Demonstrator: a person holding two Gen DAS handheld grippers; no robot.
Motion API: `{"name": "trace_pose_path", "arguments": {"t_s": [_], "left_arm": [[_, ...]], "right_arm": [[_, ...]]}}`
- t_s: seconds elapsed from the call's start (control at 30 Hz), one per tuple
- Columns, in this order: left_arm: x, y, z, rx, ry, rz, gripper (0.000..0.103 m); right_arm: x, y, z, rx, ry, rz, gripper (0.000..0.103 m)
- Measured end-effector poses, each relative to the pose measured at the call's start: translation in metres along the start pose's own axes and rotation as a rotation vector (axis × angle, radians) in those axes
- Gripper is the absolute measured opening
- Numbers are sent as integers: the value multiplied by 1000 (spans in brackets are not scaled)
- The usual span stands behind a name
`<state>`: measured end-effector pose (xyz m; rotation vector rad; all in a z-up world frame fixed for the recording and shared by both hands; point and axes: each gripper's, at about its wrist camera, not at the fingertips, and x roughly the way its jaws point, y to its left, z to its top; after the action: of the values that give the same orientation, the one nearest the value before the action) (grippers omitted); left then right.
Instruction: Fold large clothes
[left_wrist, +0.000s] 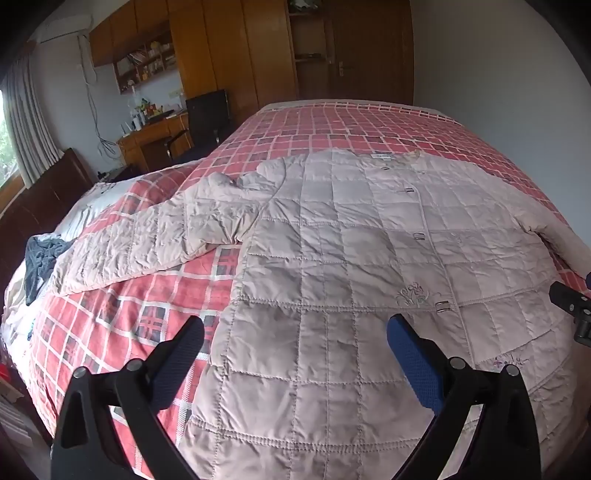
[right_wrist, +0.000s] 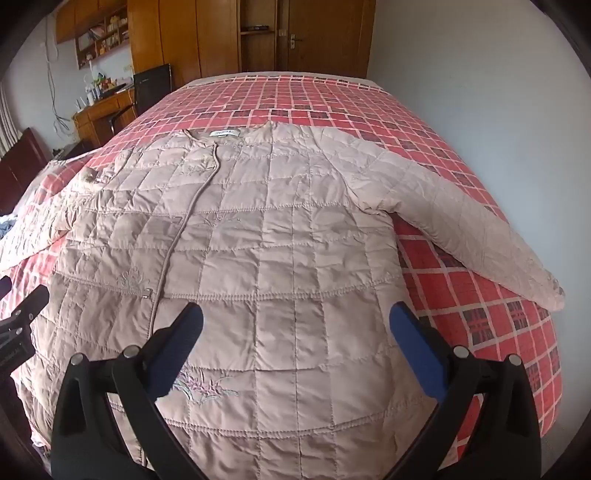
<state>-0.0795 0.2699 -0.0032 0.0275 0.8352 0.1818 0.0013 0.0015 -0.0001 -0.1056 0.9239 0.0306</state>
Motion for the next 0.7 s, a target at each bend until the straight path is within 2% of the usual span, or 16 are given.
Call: {"name": "trace_pose_path", "arguments": {"t_s": [0.17,0.23,0.7], "left_arm": [[-1,-2,-2,-1,-10,-1,99],[-2,-1,-3,-6,-6,-7,99],[2,-1,-5,7,2,-5,99]], "right_arm": [[-9,7,5,20,-21,15,100],[-10,-4,-1,42,-40,40,100],[0,-10,-7,49,-20,55,100]]}}
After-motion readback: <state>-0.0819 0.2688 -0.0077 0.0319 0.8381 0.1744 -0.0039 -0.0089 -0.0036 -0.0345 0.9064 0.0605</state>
